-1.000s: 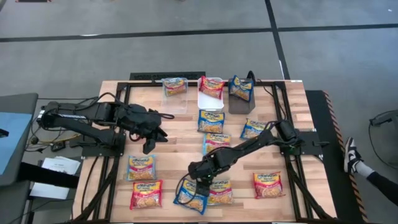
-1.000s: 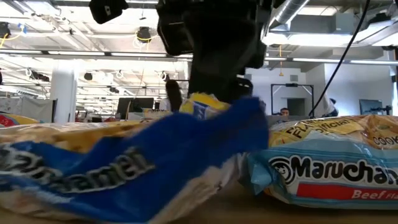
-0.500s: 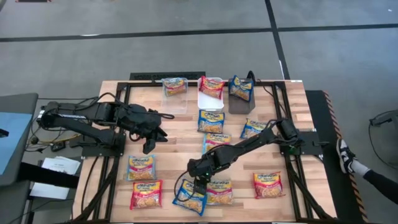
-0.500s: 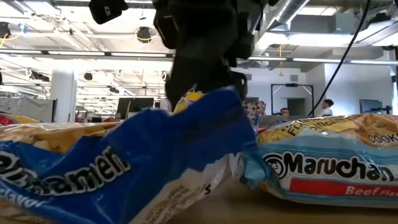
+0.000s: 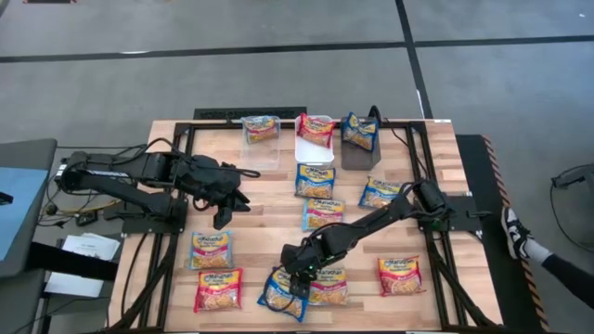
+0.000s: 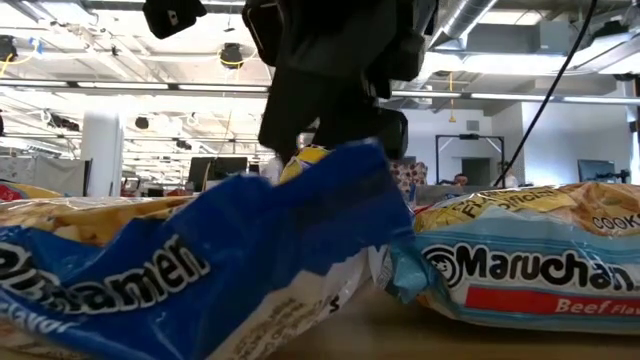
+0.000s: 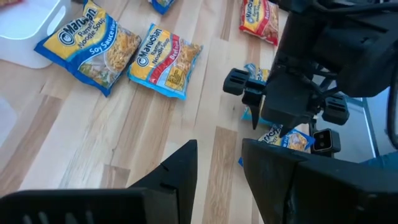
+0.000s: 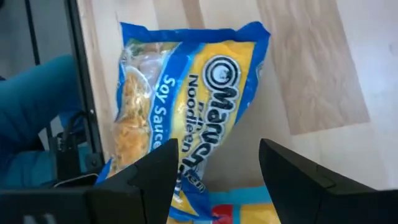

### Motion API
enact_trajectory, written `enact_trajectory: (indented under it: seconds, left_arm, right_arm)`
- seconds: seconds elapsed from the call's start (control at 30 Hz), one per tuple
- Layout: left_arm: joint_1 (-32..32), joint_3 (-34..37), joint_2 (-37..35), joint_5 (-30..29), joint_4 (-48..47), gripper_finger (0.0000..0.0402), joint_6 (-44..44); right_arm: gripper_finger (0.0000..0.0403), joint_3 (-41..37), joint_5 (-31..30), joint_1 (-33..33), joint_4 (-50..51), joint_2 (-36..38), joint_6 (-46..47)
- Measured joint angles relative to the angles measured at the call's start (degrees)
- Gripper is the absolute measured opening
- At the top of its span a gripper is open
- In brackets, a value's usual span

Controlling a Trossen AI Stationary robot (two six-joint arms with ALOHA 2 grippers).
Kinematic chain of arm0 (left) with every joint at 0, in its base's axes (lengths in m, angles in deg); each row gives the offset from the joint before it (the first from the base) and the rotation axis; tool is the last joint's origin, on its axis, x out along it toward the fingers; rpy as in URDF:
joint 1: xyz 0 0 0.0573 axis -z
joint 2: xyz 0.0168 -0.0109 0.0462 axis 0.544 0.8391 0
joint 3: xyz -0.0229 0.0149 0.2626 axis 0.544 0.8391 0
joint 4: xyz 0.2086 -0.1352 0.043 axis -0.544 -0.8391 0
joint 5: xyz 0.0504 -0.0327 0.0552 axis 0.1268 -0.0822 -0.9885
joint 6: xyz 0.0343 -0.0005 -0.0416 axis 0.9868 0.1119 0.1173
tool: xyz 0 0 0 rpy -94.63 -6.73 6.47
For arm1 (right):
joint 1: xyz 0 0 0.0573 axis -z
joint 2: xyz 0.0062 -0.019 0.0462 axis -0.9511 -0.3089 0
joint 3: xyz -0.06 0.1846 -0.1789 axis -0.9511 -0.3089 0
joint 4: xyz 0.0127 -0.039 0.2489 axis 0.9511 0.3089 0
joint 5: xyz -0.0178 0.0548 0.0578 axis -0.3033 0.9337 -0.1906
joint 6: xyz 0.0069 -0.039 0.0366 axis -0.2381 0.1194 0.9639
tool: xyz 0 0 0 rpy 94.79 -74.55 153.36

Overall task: Sort Maruchan noodles
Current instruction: Put the blue noodle pack into the black bin

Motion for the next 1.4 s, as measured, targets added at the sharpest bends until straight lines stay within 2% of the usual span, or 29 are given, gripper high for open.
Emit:
enact_trajectory:
  seconds: [0.4, 0.67, 1.0, 1.17, 1.4]
  left_arm:
    - [0.0, 0.0, 0.0, 0.0, 0.0, 0.0112, -0.1]
    - [0.0, 0.0, 0.0, 0.0, 0.1, 0.0112, -0.2]
    - [0.0, 0.0, 0.0, 0.0, 0.1, 0.0112, -0.1]
    - [0.0, 0.0, 0.0, 0.0, 0.0, 0.0112, 0.0]
    - [0.0, 0.0, 0.0, 0.0, 0.0, 0.0112, 0.0]
  right_arm:
    - [0.0249, 0.0, -1.7, -0.8, -0.8, 0.0, 0.3]
    - [0.0249, 0.3, -1.5, -0.8, -3.3, -3.2, 1.6]
    - [0.0240, 0.0, -2.9, -0.8, -1.6, -3.8, 3.5]
    - [0.0179, 0.0, -3.9, -0.8, -2.1, -3.8, 4.4]
    - [0.0033, 0.0, -4.3, -0.7, -3.5, -3.8, 5.1]
